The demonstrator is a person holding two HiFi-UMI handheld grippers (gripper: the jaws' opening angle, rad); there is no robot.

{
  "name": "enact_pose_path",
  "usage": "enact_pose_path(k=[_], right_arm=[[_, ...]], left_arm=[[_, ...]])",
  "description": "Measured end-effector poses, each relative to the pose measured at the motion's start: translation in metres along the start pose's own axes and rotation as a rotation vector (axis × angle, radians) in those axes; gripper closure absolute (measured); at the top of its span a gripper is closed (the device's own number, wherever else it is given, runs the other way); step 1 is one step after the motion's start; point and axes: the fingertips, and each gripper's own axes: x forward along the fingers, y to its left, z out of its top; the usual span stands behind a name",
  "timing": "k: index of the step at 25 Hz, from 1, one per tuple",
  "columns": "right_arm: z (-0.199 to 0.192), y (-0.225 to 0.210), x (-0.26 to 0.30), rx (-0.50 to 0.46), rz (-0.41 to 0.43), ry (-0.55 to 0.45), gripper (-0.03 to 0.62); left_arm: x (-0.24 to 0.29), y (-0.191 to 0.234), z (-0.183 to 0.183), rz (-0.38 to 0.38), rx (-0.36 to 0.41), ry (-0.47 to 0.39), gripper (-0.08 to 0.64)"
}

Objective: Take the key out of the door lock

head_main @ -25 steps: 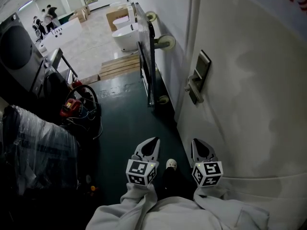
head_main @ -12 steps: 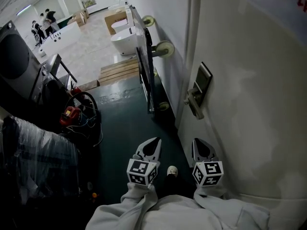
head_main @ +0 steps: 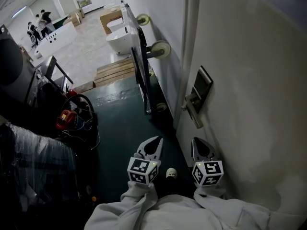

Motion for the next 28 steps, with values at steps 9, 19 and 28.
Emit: enact_pose_path(k=[9, 19, 28], right_arm=[[-0.007, -0.005, 0.008, 0.014, -0.043, 0.018, 0.54], [0.006, -0.017, 0.004, 0.062, -0.207, -0.004, 0.54], [-0.004, -0.005, 0.01, 0.098, -0.299, -0.005, 0.54]], left_arm=[[0.027, 0.001, 0.003, -0.084, -0.023, 0.011, 0.543], [0.049, 0.006, 0.02, -0.23, -0.069, 0.045, 0.543], [0.069, 0.004, 0.031, -0.404, -0.265, 0.074, 0.543]])
